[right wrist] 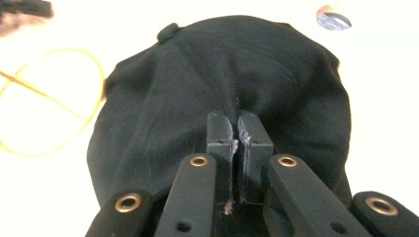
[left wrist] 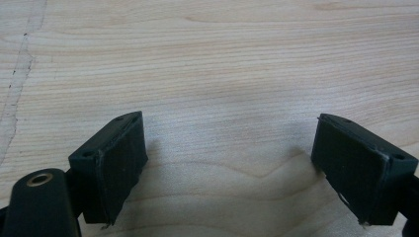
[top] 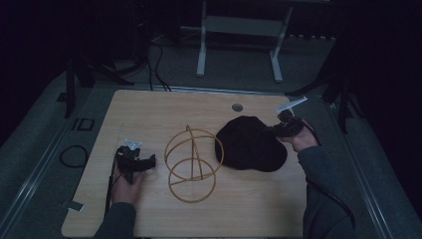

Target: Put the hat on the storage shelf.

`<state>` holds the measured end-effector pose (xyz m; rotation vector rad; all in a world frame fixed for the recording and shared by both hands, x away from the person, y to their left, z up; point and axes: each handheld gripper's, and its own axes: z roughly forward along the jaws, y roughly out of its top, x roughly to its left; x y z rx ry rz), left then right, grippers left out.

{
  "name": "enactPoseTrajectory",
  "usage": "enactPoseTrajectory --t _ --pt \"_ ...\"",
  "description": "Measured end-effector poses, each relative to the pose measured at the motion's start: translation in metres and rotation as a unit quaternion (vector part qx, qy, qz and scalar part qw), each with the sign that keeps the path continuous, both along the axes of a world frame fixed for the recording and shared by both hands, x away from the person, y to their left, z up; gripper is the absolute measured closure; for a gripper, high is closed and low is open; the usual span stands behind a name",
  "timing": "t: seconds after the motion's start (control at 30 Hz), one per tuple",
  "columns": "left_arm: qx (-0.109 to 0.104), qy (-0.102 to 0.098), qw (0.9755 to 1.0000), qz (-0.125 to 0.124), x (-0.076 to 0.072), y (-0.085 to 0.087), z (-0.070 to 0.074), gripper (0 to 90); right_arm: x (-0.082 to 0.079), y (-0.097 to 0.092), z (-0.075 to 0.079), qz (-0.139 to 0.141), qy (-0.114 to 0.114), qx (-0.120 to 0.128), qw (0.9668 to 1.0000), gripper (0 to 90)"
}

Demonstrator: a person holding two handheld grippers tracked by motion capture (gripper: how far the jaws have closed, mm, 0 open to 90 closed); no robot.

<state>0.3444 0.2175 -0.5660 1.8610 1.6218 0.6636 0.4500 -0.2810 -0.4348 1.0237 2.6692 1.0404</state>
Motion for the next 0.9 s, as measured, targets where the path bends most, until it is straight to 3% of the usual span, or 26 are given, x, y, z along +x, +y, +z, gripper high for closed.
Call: enactPoseTrajectory --t 0.3,0.9 --pt "0.0 0.0 1.0 0.0 0.0 0.0 0.0 13.2 -0.006 0.0 0.009 0.018 -0.015 0.029 0.9993 86.0" --pt "-0.001 -0.001 1.0 0.001 0.0 0.0 0.0 13.2 -0.019 0.002 0.031 0.043 -0.034 0.033 0.9979 86.0"
